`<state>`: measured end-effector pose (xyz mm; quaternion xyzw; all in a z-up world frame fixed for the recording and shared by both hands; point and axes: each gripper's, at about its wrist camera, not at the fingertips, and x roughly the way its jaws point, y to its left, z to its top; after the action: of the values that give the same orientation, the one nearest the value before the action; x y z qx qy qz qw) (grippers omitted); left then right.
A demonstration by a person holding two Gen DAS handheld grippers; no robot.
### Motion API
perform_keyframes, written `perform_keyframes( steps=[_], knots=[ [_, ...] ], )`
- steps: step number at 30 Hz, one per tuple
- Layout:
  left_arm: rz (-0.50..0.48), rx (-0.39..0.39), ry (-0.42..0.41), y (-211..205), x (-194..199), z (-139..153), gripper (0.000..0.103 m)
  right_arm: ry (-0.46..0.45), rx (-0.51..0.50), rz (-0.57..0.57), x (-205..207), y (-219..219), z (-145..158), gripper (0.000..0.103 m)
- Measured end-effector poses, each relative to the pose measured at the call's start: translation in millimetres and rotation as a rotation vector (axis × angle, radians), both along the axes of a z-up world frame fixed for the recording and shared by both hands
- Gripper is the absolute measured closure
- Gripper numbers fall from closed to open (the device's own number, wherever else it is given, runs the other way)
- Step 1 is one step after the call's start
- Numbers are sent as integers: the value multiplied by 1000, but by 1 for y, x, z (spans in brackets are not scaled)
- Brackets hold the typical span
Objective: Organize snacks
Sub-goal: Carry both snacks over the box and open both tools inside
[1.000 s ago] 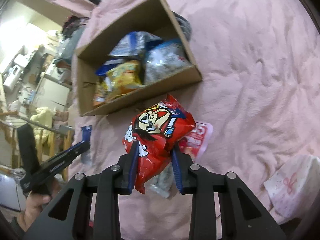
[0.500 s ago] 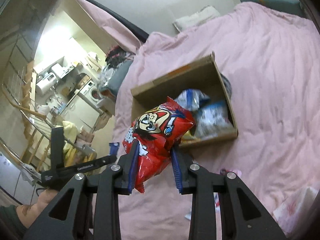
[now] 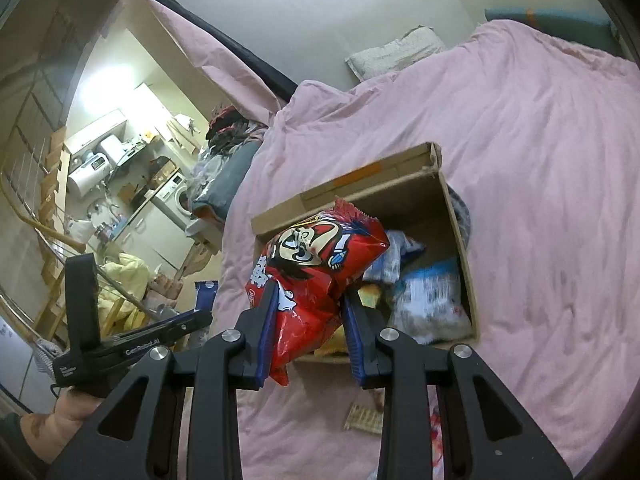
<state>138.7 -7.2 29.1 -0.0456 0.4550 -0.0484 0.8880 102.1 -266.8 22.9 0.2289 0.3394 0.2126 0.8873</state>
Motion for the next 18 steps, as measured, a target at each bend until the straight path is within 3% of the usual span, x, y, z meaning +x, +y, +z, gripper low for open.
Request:
perform_keyframes(
  steps=[11,18],
  knots=[
    [-7,24,-34,-17,46,-2,90,35,-23,-43,51,-9,-14,71],
    [14,13,-79,-14,66,-22,90,93,-33,-126,81,-23,-31,71]
  ],
)
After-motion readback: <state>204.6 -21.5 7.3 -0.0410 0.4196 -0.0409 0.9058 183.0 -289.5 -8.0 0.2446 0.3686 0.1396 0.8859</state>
